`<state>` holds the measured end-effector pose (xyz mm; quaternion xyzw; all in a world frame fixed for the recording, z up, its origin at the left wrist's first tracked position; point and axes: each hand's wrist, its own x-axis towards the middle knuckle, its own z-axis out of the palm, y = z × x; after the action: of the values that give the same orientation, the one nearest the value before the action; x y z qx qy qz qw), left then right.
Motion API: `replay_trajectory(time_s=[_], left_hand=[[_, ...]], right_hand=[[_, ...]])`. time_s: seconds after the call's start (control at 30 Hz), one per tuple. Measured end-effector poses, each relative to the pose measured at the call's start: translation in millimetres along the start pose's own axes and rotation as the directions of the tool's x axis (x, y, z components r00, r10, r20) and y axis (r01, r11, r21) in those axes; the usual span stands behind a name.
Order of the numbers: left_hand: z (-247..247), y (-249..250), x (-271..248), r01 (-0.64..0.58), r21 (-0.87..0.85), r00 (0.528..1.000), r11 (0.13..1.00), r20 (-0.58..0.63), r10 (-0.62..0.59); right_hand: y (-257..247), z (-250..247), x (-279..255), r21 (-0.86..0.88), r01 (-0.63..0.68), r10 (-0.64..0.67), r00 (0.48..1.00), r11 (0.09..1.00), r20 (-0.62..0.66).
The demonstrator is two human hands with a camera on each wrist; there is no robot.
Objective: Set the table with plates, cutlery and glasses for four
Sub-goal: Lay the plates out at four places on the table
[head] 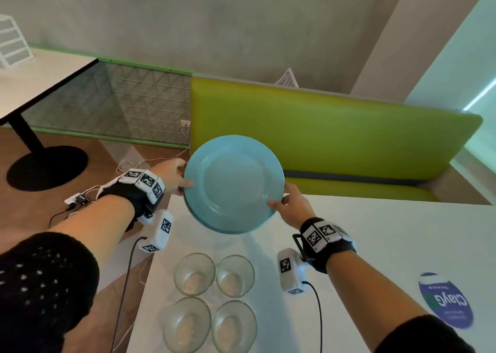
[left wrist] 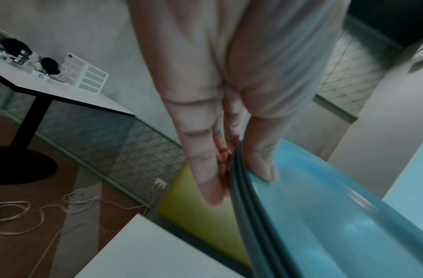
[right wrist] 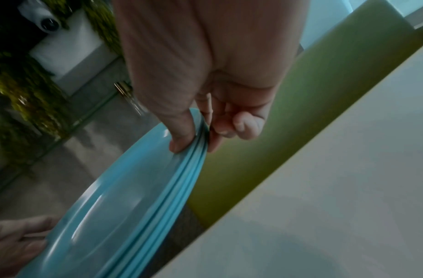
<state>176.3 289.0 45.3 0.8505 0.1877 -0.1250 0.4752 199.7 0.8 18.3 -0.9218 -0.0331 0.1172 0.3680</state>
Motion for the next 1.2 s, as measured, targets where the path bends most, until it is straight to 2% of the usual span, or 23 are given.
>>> replay_trajectory(time_s=[0.17, 0.33, 0.5, 0.67, 0.87, 1.0, 1.2], left_hand=[[-5.0, 27.8, -43.7, -0.095, -0.084, 0.995, 0.992, 0.032, 0.098], [13.3, 43.3, -101.7, -0.124, -0.196, 0.986, 0.973, 0.082, 0.142], [49.8, 51.0, -170.1, -0.133, -0.311, 0.973, 0.941, 0.141, 0.184], [95.6, 52.9, -220.2, -0.172, -0.401, 0.962, 0.900, 0.129, 0.241], [160.1, 47.4, -252.4, -0.044, -0.540, 0.969, 0.840, 0.183, 0.168], [196.6, 48.5, -259.8, -0.024, -0.547, 0.975, 0.837, 0.172, 0.140], [237.2, 55.9, -249.8, -0.029, -0.491, 0.987, 0.871, 0.124, 0.103]], right_hand=[[-6.1, -38.8, -43.8, 0.069, 0.042, -0.036, 0.995, 0.997, -0.089], [6.1, -59.3, -110.6, 0.241, -0.020, 0.052, 0.991, 0.970, -0.126], [26.1, -75.2, -195.1, 0.435, -0.043, 0.144, 0.969, 0.899, -0.200], [53.7, -88.7, -265.6, 0.598, -0.026, 0.237, 0.931, 0.801, -0.277], [87.6, -103.3, -315.3, 0.656, -0.042, 0.344, 0.876, 0.753, -0.338], [108.0, -113.4, -335.3, 0.664, -0.084, 0.377, 0.873, 0.743, -0.311], [139.3, -128.0, -346.9, 0.797, -0.097, 0.487, 0.833, 0.596, -0.263]])
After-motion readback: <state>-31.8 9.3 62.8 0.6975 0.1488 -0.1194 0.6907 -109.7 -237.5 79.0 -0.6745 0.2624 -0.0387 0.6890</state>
